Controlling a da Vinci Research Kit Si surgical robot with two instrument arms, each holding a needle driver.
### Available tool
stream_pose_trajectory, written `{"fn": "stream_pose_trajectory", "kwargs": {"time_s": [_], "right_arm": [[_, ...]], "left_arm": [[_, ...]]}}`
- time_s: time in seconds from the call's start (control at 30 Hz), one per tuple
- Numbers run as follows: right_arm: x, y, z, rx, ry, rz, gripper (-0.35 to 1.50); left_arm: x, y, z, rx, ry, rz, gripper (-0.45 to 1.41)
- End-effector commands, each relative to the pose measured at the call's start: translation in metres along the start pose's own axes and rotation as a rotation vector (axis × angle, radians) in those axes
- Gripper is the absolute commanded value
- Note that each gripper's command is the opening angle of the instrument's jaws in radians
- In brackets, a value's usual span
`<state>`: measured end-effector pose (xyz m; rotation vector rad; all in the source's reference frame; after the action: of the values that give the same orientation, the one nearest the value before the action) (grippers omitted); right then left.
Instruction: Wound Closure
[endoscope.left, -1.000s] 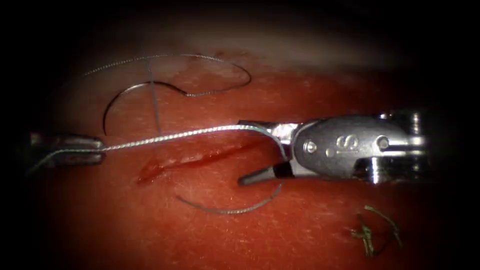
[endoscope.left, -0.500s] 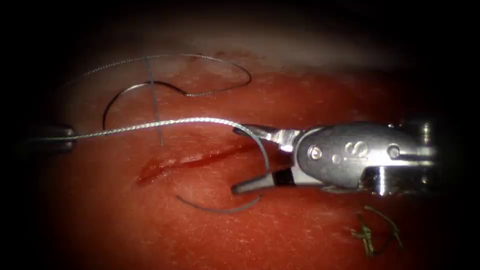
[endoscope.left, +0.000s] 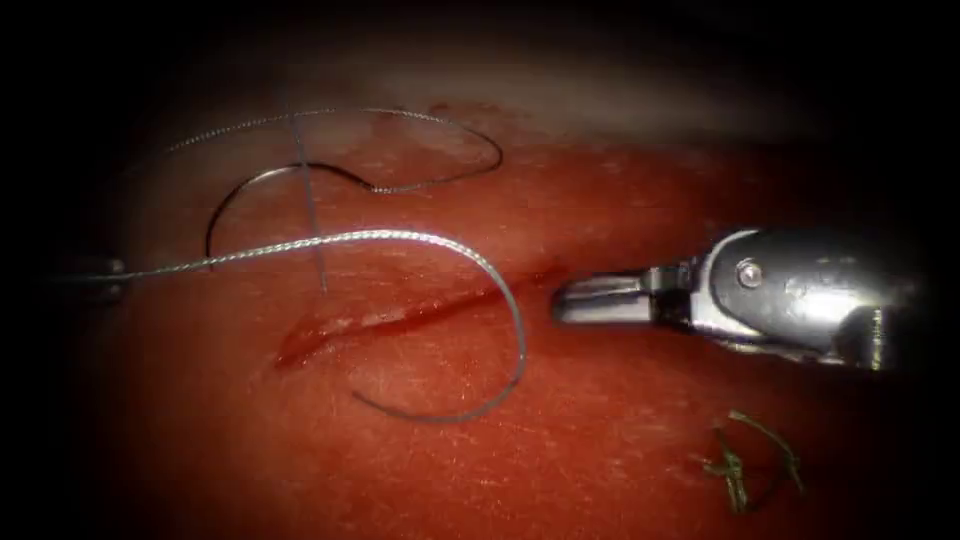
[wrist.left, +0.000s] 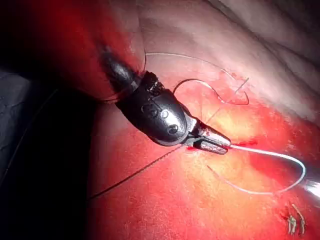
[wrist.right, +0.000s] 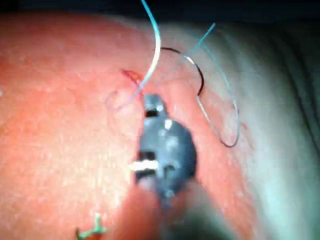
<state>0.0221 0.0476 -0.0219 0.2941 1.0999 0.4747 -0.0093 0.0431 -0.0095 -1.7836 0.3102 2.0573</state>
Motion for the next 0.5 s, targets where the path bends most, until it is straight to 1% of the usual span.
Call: {"fn": "stream_pose_trajectory", "kwargs": {"time_s": [0.03, 0.17, 0.2, 0.23, 0.4, 0.5], "right_arm": [[-0.0005, 0.0006, 0.0015, -0.037, -0.003, 0.000, -0.35], [-0.0011, 0.0017, 0.0033, -0.106, 0.026, 0.003, -0.35], [-0.0013, 0.0019, 0.0040, -0.118, 0.031, 0.008, -0.35], [-0.0018, 0.0018, 0.0055, -0.132, 0.038, 0.003, -0.35], [-0.0030, 0.0004, 0.0092, -0.097, 0.051, -0.016, -0.35], [-0.0032, -0.0003, 0.0105, -0.079, 0.056, -0.022, -0.35]], "left_arm": [[-0.0009, 0.0007, 0.0005, -0.002, 0.001, -0.002, -0.35], [-0.0009, 0.0007, 0.0006, -0.005, 0.002, -0.001, -0.35], [-0.0009, 0.0007, 0.0006, -0.005, 0.002, -0.001, -0.35], [-0.0009, 0.0007, 0.0007, -0.004, 0.001, -0.001, -0.35], [-0.0013, 0.0009, 0.0019, 0.007, -0.003, 0.003, -0.35], [-0.0020, 0.0014, 0.0027, 0.043, -0.016, 0.010, -0.35]]}}
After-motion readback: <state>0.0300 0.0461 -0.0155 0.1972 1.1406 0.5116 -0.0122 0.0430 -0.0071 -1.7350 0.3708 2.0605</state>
